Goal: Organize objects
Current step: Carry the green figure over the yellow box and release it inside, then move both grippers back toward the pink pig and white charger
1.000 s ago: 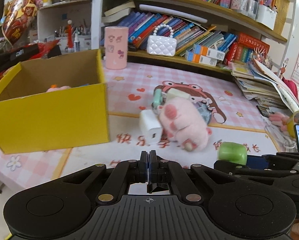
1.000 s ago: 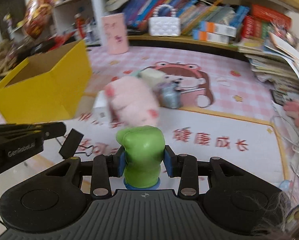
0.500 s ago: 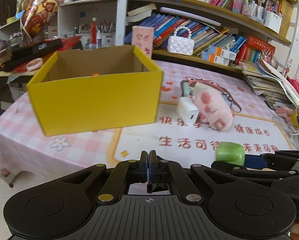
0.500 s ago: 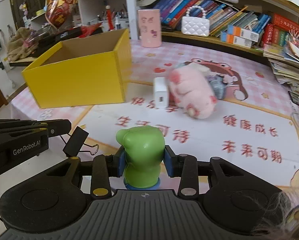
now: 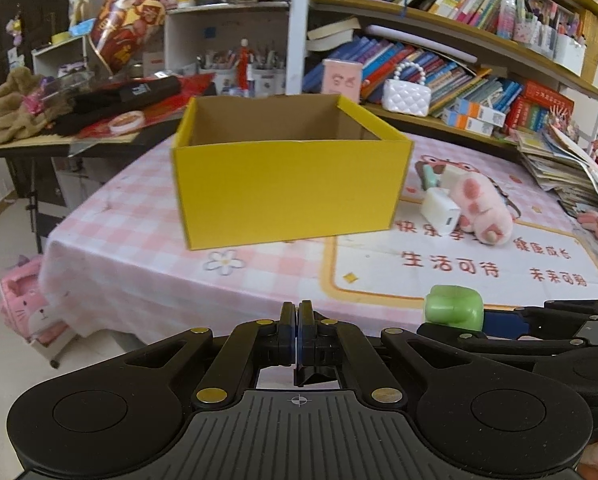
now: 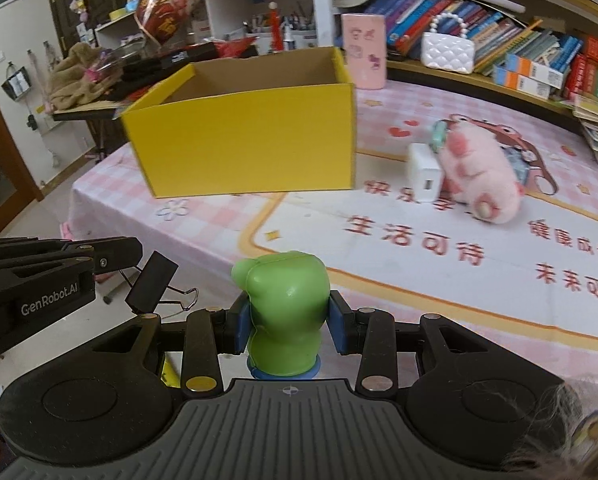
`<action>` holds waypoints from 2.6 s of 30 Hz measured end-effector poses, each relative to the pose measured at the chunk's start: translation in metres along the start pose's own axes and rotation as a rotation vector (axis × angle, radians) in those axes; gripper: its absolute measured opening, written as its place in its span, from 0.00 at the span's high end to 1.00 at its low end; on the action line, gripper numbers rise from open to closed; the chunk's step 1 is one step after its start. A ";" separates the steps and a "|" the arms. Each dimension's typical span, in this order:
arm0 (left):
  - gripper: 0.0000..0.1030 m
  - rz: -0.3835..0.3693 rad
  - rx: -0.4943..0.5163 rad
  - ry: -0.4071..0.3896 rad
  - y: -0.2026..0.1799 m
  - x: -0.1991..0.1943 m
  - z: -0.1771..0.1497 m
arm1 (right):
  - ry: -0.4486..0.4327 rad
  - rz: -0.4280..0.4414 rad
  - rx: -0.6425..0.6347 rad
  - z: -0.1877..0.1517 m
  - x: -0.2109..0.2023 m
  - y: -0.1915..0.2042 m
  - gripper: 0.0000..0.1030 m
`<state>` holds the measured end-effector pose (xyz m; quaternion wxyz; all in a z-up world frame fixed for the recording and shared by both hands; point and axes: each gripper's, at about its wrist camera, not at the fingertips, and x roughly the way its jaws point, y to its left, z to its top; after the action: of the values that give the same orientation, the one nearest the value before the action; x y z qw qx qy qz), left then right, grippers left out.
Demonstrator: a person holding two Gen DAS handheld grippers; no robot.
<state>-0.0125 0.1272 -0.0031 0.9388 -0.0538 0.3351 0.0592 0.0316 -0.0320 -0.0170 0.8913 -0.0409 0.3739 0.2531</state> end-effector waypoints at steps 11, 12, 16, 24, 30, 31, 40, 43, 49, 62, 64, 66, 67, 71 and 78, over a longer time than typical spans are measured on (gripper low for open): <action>1.00 0.016 -0.009 -0.074 0.031 -0.017 0.012 | -0.011 0.006 -0.033 0.005 0.002 0.036 0.65; 1.00 0.011 -0.008 -0.086 0.032 -0.017 0.016 | -0.016 0.003 -0.032 0.007 0.002 0.036 0.65; 1.00 0.003 0.007 -0.154 0.035 -0.014 0.044 | -0.051 -0.006 -0.028 0.027 0.003 0.033 0.65; 1.00 0.048 -0.001 -0.303 0.039 0.005 0.109 | -0.225 -0.014 -0.046 0.105 0.013 0.018 0.66; 1.00 0.067 -0.020 -0.292 0.037 0.047 0.138 | -0.274 -0.029 -0.092 0.155 0.044 0.007 0.66; 1.00 0.068 -0.028 -0.282 0.036 0.055 0.140 | -0.270 -0.032 -0.102 0.159 0.050 0.005 0.66; 1.00 0.099 -0.036 -0.176 0.031 0.115 0.140 | -0.176 -0.038 -0.262 0.180 0.118 0.002 0.65; 1.00 0.115 -0.029 -0.133 0.031 0.129 0.135 | -0.115 -0.030 -0.298 0.181 0.140 0.002 0.65; 1.00 0.127 -0.026 -0.082 0.033 0.143 0.130 | -0.062 -0.010 -0.328 0.182 0.160 0.003 0.65; 0.65 0.111 -0.028 -0.178 0.035 0.116 0.139 | -0.129 -0.004 -0.266 0.186 0.134 0.002 0.54; 0.63 0.111 -0.031 -0.206 0.036 0.104 0.139 | -0.161 -0.011 -0.240 0.186 0.121 0.001 0.54; 0.54 0.106 -0.043 -0.226 0.037 0.092 0.137 | -0.188 -0.019 -0.208 0.184 0.107 -0.001 0.54; 0.47 0.104 -0.049 -0.234 0.038 0.087 0.136 | -0.198 -0.024 -0.195 0.183 0.102 -0.001 0.53; 0.39 0.094 -0.070 -0.253 0.041 0.065 0.124 | -0.227 -0.050 -0.149 0.170 0.079 -0.002 0.53; 0.34 0.083 -0.042 -0.216 0.037 0.044 0.090 | -0.219 -0.118 -0.142 0.130 0.056 0.005 0.48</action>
<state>0.0721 0.1793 0.0362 0.9649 -0.0526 0.2325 0.1106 0.1466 0.0300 0.0384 0.9351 -0.0978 0.2524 0.2289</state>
